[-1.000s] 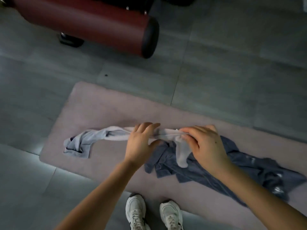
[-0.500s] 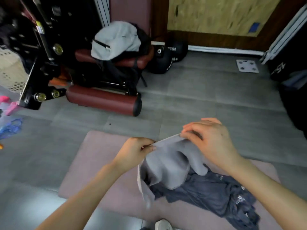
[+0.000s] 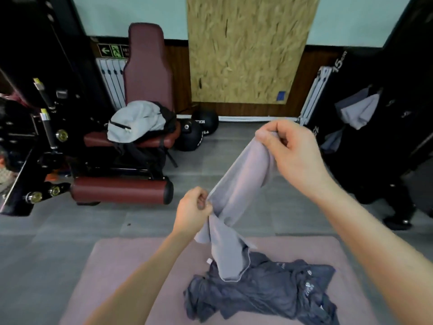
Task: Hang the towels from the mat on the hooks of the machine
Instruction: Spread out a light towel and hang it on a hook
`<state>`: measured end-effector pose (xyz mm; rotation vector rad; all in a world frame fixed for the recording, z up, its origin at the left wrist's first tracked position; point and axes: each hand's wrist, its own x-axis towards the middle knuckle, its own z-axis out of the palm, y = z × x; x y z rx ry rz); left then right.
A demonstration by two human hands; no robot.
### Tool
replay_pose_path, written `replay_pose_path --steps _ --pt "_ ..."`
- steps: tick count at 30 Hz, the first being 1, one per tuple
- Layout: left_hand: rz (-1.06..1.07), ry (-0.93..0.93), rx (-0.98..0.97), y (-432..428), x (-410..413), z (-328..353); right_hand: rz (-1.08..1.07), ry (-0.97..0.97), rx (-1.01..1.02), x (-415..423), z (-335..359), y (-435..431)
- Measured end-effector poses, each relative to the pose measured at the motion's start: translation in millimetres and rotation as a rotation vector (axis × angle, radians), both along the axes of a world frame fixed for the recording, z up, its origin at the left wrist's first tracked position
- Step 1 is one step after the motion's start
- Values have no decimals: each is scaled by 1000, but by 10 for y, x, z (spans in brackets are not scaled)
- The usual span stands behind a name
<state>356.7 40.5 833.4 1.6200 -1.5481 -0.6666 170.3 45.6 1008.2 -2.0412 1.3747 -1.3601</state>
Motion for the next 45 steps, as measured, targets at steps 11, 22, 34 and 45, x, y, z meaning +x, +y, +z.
replay_pose_path --steps 11,22,34,45 --pt "-54 313 258 23 -74 309 -402 -34 54 -855 56 -24" --pt "-320 11 189 80 -1049 1255 127 578 226 -1024 -559 83" --pt "-139 -60 -17 369 -1697 962 438 382 151 -1699 -374 -149" --pt "92 9 127 251 -2016 173 426 283 189 -2504 -191 -259"
